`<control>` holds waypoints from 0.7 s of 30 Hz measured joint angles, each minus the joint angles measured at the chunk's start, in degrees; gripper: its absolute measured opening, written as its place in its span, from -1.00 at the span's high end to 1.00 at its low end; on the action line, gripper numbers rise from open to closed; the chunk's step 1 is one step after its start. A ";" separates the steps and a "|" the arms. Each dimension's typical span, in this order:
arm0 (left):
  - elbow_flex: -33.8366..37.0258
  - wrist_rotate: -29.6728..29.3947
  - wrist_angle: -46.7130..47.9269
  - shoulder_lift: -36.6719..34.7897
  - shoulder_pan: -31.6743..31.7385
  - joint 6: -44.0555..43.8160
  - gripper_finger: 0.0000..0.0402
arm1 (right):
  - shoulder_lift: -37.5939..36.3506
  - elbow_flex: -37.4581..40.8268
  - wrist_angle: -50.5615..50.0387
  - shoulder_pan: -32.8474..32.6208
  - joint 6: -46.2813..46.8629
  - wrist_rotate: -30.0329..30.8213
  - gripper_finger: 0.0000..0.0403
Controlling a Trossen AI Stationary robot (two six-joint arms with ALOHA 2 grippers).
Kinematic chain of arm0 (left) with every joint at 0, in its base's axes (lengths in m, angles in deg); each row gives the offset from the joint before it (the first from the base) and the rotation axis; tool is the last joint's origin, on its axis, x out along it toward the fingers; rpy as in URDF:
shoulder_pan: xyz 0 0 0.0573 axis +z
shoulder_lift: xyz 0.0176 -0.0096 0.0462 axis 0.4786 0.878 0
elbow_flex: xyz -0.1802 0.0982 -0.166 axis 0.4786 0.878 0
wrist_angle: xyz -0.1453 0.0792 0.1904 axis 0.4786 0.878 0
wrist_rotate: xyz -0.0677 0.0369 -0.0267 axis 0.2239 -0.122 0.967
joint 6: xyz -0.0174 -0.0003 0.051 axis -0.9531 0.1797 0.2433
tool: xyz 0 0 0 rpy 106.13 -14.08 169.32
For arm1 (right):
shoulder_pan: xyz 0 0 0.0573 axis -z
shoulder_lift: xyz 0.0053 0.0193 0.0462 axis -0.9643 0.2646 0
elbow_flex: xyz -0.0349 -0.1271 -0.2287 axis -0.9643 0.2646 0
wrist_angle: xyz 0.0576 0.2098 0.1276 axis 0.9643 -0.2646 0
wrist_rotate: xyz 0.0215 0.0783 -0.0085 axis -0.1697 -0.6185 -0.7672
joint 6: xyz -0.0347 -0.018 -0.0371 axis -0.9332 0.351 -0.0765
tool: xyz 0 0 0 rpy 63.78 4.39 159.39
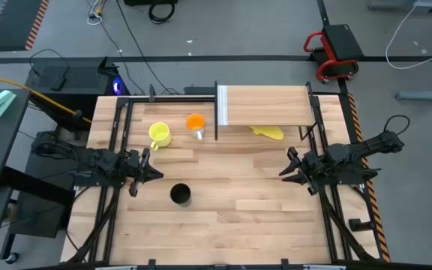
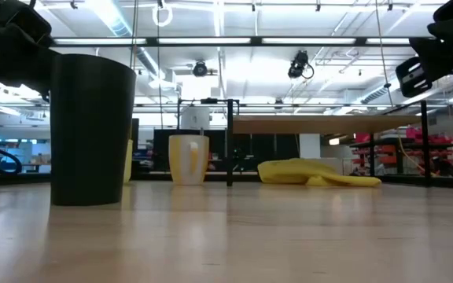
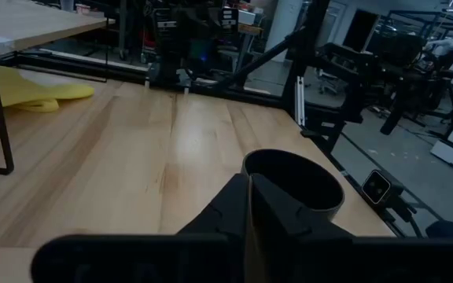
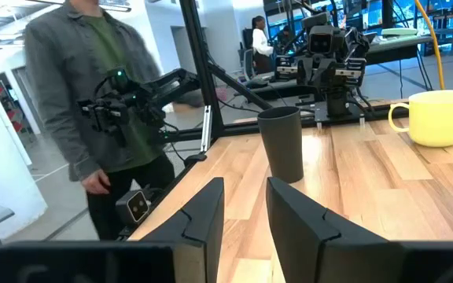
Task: Stack small to large cups/mugs on shelf
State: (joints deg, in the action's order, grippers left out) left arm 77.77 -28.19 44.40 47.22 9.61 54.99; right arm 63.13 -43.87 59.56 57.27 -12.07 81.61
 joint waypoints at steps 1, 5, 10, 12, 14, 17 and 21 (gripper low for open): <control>0.00 0.00 0.00 -0.02 -0.01 0.01 0.87 | 0.00 0.00 -0.01 0.00 0.00 -0.02 0.48; 0.00 0.00 0.00 -0.01 -0.01 0.01 0.84 | 0.00 0.00 0.00 -0.02 0.01 -0.02 0.48; 0.00 0.00 0.00 -0.01 0.00 0.01 0.82 | 0.01 0.00 -0.01 -0.01 0.01 0.00 0.48; 0.00 0.00 0.00 -0.01 0.00 0.01 0.83 | 0.01 0.00 -0.01 -0.01 0.00 -0.02 0.48; 0.00 0.00 0.00 0.00 0.00 0.00 0.85 | 0.02 0.00 0.00 -0.02 0.01 0.00 0.48; 0.00 0.00 0.00 -0.02 0.00 0.01 0.87 | 0.01 0.00 0.00 0.00 0.00 -0.01 0.48; 0.00 0.00 0.00 0.00 0.00 0.01 0.87 | 0.00 0.00 -0.01 0.00 0.00 0.00 0.48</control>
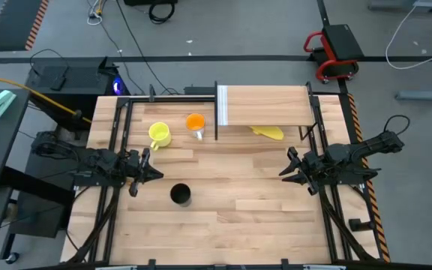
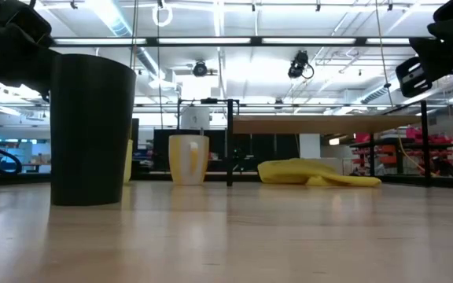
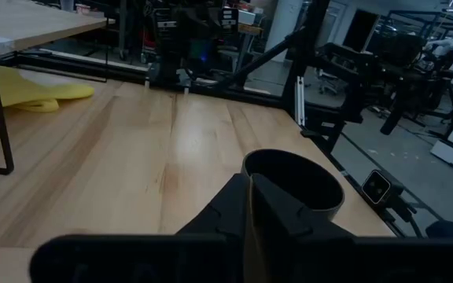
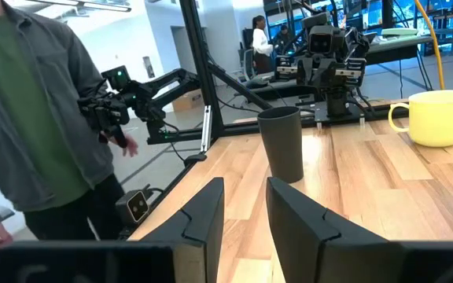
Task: Stack small to large cups/mugs on shelf
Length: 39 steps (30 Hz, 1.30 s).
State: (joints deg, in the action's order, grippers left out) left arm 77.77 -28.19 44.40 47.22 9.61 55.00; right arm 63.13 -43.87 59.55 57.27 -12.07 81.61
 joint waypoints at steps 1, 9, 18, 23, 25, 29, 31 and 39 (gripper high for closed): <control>0.00 0.00 0.00 -0.02 0.00 0.01 0.86 | 0.01 0.00 0.01 0.00 0.00 -0.01 0.48; 0.00 0.00 -0.20 0.00 0.00 1.51 0.82 | 0.00 0.00 0.01 -0.01 0.00 -0.01 0.48; 0.00 0.00 -0.15 0.00 0.00 1.29 0.88 | 0.00 0.00 0.01 -0.02 0.01 -0.01 0.48; 0.00 0.00 -0.15 0.00 0.00 0.43 0.88 | 0.00 -0.01 0.01 -0.01 0.01 0.00 0.48; 0.00 0.00 -0.15 0.00 0.00 0.36 0.86 | 0.00 0.00 0.01 -0.02 -0.08 0.00 0.48; 0.00 0.00 -0.30 -0.01 0.00 -1.54 0.84 | 0.02 0.00 2.06 -0.02 1.13 0.00 0.48; 0.00 -0.01 -1.41 0.00 0.00 -2.72 0.85 | 0.02 0.00 4.36 0.00 2.19 0.00 0.48; 0.00 -0.84 -8.51 -0.02 0.00 -3.01 0.88 | -0.02 0.00 31.70 0.00 6.03 0.02 0.48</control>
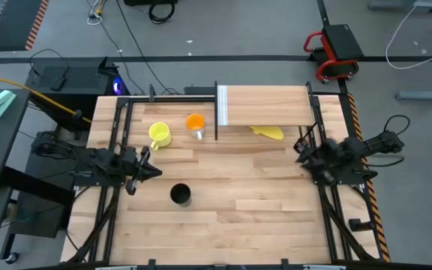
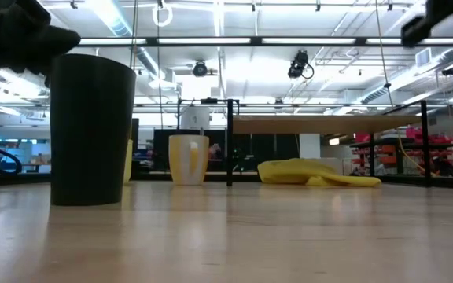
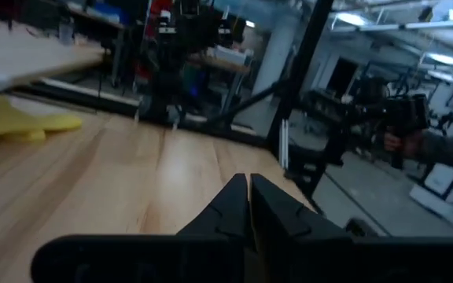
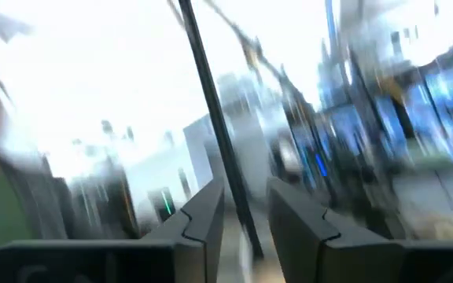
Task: Stack small to large cups/mugs on shelf
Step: Put the black cup on the shelf
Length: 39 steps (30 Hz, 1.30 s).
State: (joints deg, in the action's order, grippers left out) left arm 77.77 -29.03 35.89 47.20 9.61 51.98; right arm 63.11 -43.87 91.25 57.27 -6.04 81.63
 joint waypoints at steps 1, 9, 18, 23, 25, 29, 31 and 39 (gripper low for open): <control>0.00 -0.44 -0.79 0.00 0.00 0.01 0.88 | 0.00 0.00 4.05 0.00 0.16 0.00 0.48; 0.00 -1.37 -6.92 0.02 0.00 0.01 0.83 | 0.00 -0.11 21.55 0.00 2.25 -0.02 0.48; 0.00 -1.37 -10.25 0.02 0.00 0.05 0.84 | 0.82 -9.19 18.76 0.00 1.95 6.82 0.48; 0.00 -1.39 -10.62 0.00 0.00 0.01 0.85 | 5.96 -21.85 3.35 0.00 1.56 7.67 0.48; 0.00 -1.37 -10.62 0.00 0.00 0.01 0.84 | 9.62 -28.28 -3.63 0.00 1.77 7.67 0.48; 0.00 -1.37 -10.62 0.00 0.00 0.05 0.82 | 18.93 -41.66 -14.63 0.00 0.32 7.69 0.48; 0.00 -1.37 -10.61 0.00 0.00 0.02 0.81 | 24.32 -48.36 -19.97 0.00 -1.17 7.69 0.48; 0.00 -1.37 -10.68 0.00 0.00 -0.02 0.85 | 46.22 -73.32 -40.10 0.09 -4.75 12.96 0.48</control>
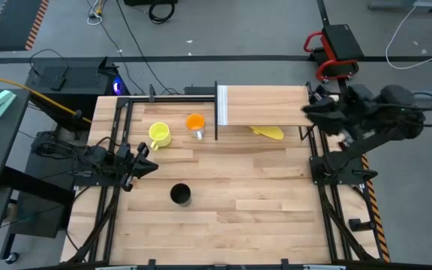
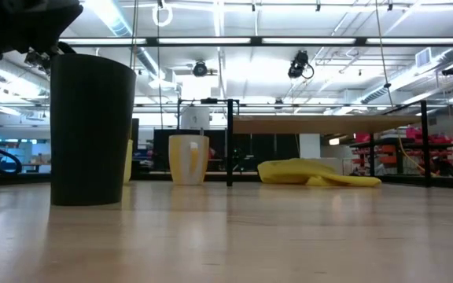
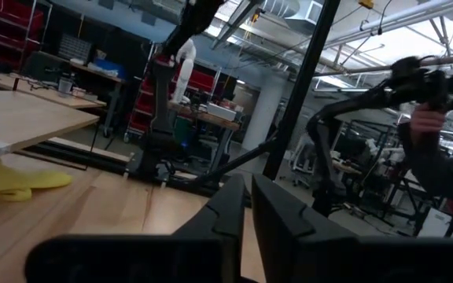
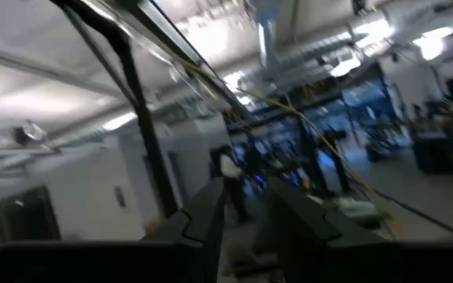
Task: Stack small to large cups/mugs on shelf
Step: Put the black cup on the shelf
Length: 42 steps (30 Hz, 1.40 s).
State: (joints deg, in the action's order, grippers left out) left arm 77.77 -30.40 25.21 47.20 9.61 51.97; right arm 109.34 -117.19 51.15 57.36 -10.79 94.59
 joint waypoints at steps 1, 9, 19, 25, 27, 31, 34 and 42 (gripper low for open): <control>0.00 -0.01 -0.04 0.00 0.00 -0.01 0.86 | 2.42 -2.76 -3.08 0.16 0.00 0.56 0.48; 0.00 -3.32 -0.11 0.00 0.00 -14.34 0.88 | 16.56 -18.25 -25.63 3.76 5.68 0.72 0.48; -0.02 -5.74 -0.09 0.00 0.07 -28.55 0.88 | 25.18 -19.64 -36.83 8.41 21.36 0.45 0.48; -0.02 0.54 0.68 0.00 0.07 -30.05 0.89 | 33.01 -19.59 -40.26 10.23 26.69 -3.99 0.48; -0.02 1.92 1.50 0.00 0.05 -30.25 0.89 | 36.15 -19.59 -40.11 10.42 27.54 -6.59 0.48; -0.01 2.40 4.80 0.02 0.07 -31.85 0.90 | 42.21 -19.55 -38.78 10.47 28.89 -11.60 0.45; -0.02 2.40 9.37 0.02 0.07 -34.56 0.92 | 45.96 -19.55 -37.45 10.42 30.92 -15.05 0.41; -0.02 3.73 19.12 0.02 0.04 -42.97 0.87 | 53.52 -21.96 -33.93 10.44 31.60 -18.14 0.34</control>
State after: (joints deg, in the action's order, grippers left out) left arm 77.75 -26.67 44.33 47.22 9.65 9.00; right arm 162.86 -139.16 17.22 67.80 20.81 76.45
